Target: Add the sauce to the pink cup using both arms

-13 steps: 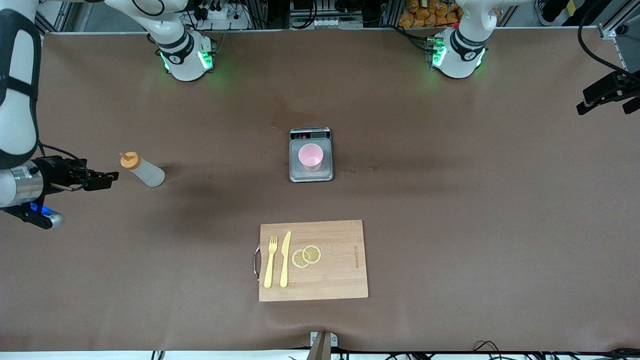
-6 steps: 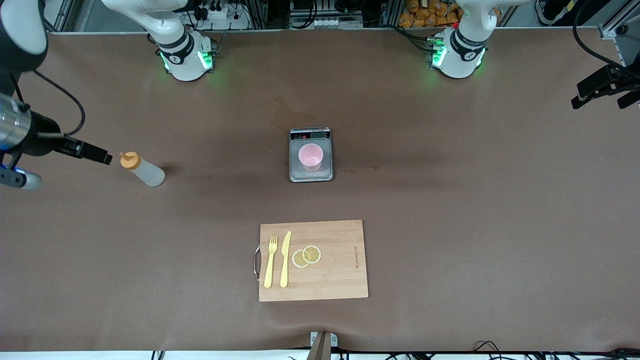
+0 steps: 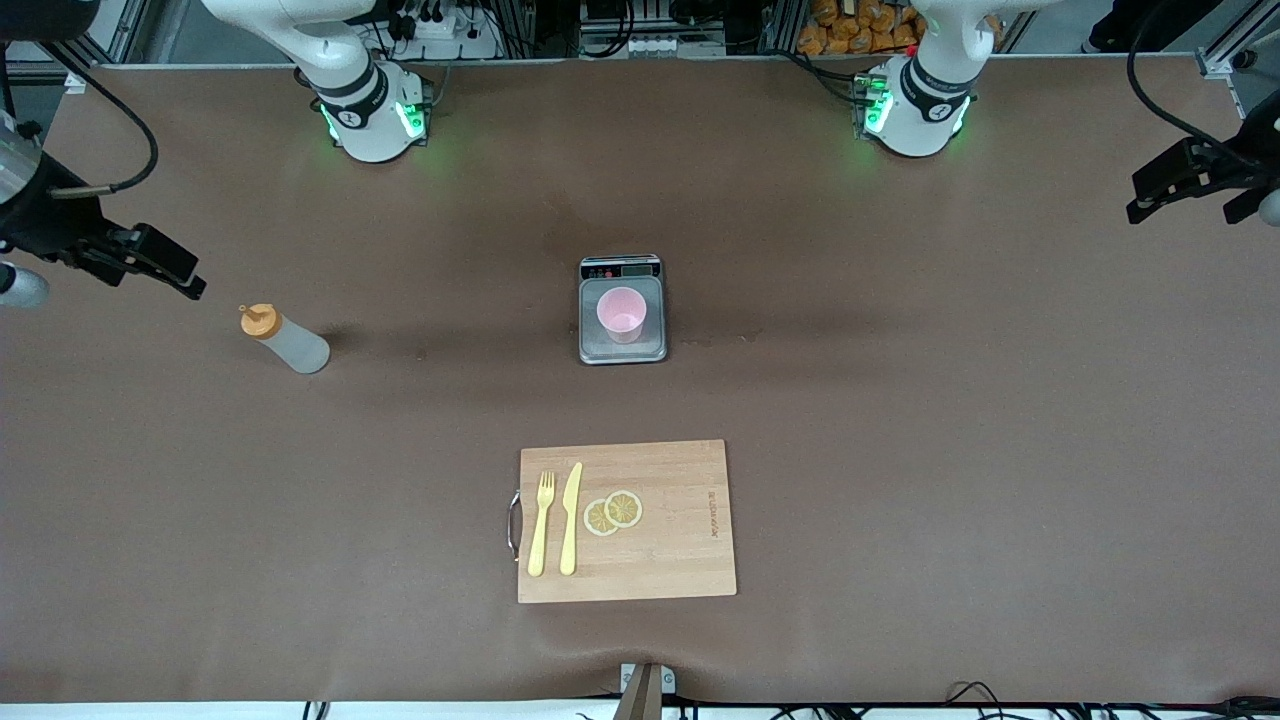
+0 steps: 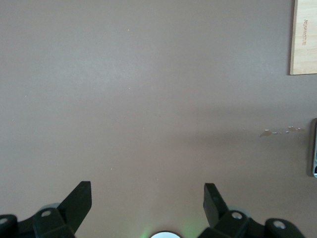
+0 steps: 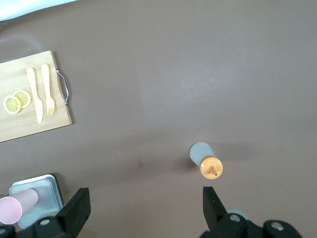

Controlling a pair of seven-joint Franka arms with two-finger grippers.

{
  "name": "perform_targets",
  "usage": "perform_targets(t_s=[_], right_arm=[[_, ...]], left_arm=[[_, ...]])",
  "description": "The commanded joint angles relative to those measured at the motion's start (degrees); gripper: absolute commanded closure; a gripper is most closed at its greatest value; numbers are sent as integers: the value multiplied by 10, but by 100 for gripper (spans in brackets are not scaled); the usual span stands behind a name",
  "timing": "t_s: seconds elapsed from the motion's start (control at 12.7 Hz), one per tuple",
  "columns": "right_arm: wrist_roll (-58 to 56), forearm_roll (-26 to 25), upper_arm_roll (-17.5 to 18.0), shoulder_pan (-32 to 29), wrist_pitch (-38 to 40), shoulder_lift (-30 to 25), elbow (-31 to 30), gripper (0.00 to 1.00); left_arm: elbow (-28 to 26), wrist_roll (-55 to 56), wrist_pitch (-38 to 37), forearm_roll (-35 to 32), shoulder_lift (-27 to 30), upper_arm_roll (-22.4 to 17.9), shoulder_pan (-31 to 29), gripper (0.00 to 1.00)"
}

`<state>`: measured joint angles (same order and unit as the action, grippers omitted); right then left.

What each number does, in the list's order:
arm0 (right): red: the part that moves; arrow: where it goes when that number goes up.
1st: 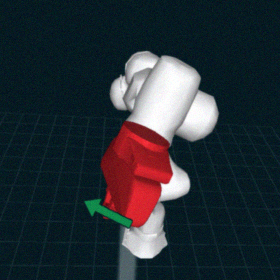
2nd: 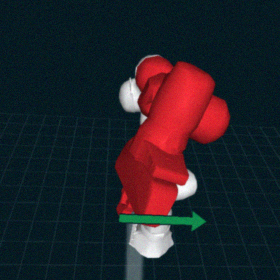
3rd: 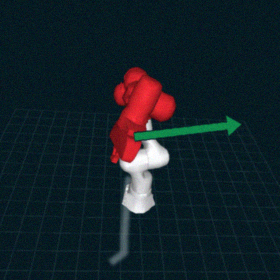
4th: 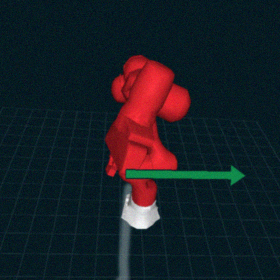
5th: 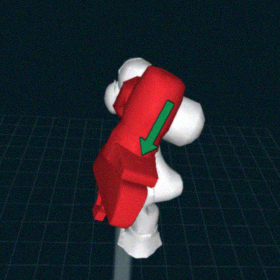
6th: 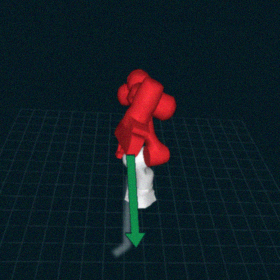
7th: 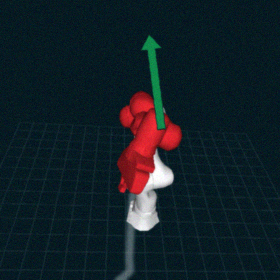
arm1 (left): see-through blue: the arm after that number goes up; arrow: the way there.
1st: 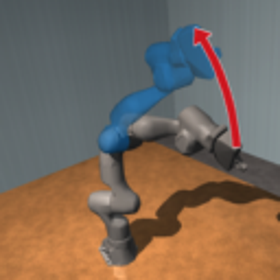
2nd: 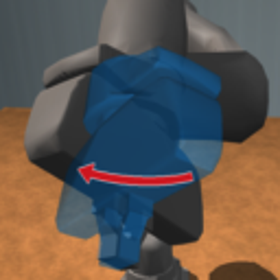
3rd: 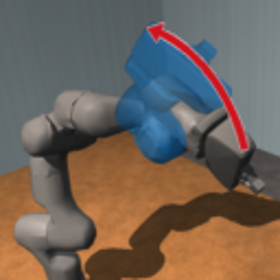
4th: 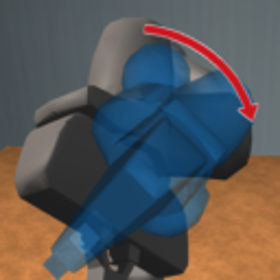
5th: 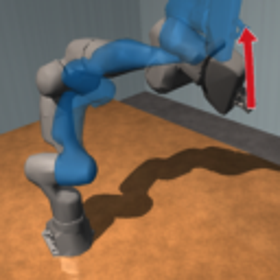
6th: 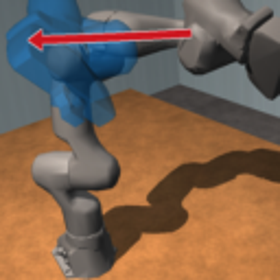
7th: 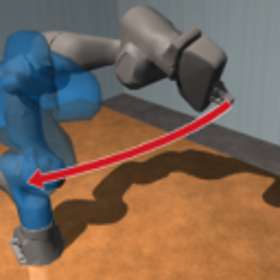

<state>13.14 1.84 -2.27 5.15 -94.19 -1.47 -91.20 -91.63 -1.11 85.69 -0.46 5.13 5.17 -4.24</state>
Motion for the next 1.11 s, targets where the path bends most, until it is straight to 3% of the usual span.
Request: perform_targets(t_s=[0.0,0.24,1.03], right_arm=[[-18,-14,-1,-1,-9,-11,9,0],[-45,-21,-3,-7,-8,-7,27,0],[-42,-39,-4,-7,-3,-5,37,0]], left_arm=[[-1,-7,19,-13,-16,11,3,0],[5,-8,35,-13,-42,13,6,0],[40,-8,4,-9,-35,29,9,0]])
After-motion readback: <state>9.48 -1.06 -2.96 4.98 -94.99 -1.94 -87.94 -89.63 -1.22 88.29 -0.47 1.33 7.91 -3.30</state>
